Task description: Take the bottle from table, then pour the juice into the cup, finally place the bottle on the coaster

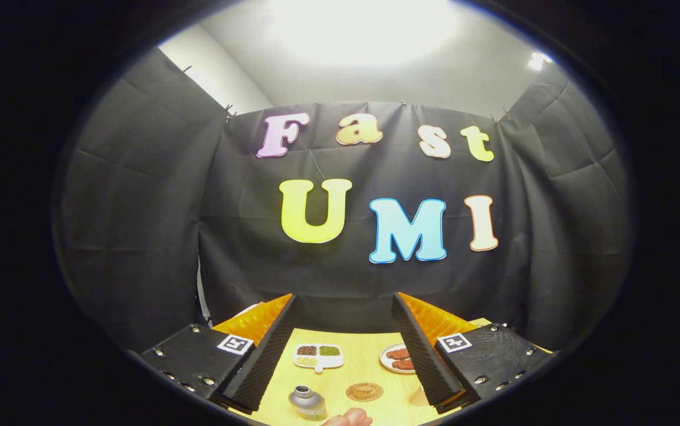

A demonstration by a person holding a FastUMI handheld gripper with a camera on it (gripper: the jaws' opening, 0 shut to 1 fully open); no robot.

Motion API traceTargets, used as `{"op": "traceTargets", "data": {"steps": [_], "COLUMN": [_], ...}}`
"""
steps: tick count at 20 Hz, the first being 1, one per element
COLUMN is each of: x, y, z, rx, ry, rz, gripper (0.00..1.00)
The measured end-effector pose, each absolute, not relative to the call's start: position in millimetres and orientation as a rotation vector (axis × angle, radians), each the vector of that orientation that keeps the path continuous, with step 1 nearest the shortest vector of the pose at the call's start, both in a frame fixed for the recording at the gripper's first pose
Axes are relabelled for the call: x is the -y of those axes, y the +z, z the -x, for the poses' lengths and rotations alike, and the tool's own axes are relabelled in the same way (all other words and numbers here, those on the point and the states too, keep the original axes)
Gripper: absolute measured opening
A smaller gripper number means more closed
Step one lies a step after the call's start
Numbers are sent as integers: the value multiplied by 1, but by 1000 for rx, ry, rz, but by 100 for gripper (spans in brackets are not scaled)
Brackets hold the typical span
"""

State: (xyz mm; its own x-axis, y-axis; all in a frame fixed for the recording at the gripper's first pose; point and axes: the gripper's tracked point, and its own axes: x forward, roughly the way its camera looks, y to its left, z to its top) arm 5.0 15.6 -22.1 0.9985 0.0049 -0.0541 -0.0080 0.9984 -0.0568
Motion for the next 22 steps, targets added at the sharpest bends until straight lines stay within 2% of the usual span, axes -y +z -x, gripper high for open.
{"op": "traceTargets", "data": {"steps": [14,22], "x": [-31,-53], "y": [-60,-133], "z": [-8,-16], "rx": [-55,-78], "ry": [-9,-4], "rz": [63,41], "gripper": [98,98]}}
